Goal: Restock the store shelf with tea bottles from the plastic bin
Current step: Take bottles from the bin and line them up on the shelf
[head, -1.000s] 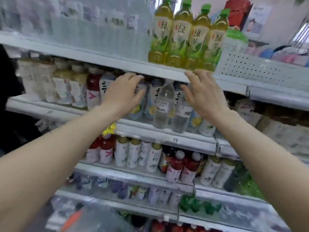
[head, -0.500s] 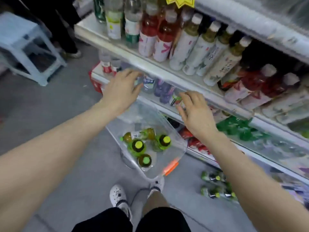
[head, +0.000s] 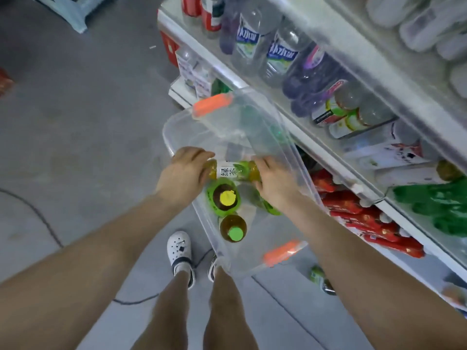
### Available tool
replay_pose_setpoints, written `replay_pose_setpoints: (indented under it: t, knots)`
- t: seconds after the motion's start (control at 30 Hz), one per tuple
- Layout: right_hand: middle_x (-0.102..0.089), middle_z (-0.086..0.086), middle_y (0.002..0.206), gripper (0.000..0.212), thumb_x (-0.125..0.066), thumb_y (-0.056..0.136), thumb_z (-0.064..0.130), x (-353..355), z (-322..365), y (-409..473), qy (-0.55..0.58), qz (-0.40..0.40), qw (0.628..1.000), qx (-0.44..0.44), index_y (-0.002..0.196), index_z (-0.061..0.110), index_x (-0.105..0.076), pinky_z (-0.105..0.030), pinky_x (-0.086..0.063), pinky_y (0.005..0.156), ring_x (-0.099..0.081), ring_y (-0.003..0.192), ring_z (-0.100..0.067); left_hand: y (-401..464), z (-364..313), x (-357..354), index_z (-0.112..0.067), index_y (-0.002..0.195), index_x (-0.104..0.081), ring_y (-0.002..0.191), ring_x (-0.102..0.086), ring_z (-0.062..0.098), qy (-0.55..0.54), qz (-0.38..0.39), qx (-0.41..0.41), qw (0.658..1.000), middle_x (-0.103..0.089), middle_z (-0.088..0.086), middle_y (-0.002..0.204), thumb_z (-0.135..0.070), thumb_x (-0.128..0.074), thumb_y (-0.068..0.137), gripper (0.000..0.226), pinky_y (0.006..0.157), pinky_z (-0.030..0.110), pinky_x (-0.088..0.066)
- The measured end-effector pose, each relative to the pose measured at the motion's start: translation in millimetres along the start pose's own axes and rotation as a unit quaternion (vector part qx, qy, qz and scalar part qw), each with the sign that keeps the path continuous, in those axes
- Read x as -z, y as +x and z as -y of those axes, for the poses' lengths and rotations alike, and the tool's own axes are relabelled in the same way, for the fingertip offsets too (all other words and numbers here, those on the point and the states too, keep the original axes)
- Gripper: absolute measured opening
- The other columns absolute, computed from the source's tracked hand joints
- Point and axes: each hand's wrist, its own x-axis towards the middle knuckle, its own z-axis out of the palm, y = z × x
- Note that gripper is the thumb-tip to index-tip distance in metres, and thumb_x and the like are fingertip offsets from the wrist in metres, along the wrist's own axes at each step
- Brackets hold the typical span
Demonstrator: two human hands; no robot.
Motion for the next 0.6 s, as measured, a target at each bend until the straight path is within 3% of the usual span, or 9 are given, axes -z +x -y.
replay_pose_setpoints:
  t: [0.17, 0.27, 0.43, 0.6]
  knots:
    - [-0.041, -0.014, 0.142, 0.074, -0.067, 0.086, 0.011, -48, 1, 79, -0.060, 0.119, 0.991, 0.036, 0.149, 0.012, -0.028, -0.043, -0.044, 0.097, -0.046, 0.124, -0.036, 0, 20, -43, -0.012, 0.104, -0.073, 0.096, -0.064, 0.032, 0.089, -0.083, -0.046, 0.992, -0.072, 0.006, 0.095, -0.018, -0.065, 0.083, 0.023, 0.102, 0.044, -0.040]
    - [-0.045, -0.016, 0.136, 0.067, -0.068, 0.086, 0.020, -76, 1, 108, -0.076, 0.156, 0.983, 0.058, 0.143, 0.013, -0.033, -0.048, -0.048, 0.095, -0.047, 0.122, -0.037, -1, 20, -51, -0.014, 0.103, -0.073, 0.094, -0.065, 0.029, 0.091, -0.111, -0.034, 0.989, -0.072, 0.005, 0.094, -0.018, -0.062, 0.086, 0.020, 0.104, 0.043, -0.038]
    - [-0.054, -0.018, 0.128, 0.058, -0.067, 0.084, 0.016, -96, -1, 123, -0.074, 0.168, 0.978, 0.097, 0.135, 0.009, -0.040, -0.042, -0.047, 0.092, -0.056, 0.112, -0.037, 2, 23, -54, -0.013, 0.105, -0.073, 0.094, -0.065, 0.030, 0.084, -0.118, -0.028, 0.989, -0.072, 0.006, 0.096, -0.021, -0.060, 0.091, 0.021, 0.104, 0.043, -0.039]
    - [-0.055, -0.015, 0.130, 0.060, -0.068, 0.087, 0.032, -73, -3, 116, 0.001, 0.158, 0.987, 0.029, 0.137, 0.012, -0.039, -0.042, -0.047, 0.093, -0.056, 0.115, -0.035, -1, 22, -51, -0.011, 0.104, -0.072, 0.094, -0.064, 0.030, 0.097, -0.085, -0.022, 0.991, -0.071, 0.007, 0.096, -0.023, -0.055, 0.091, 0.024, 0.106, 0.042, -0.035]
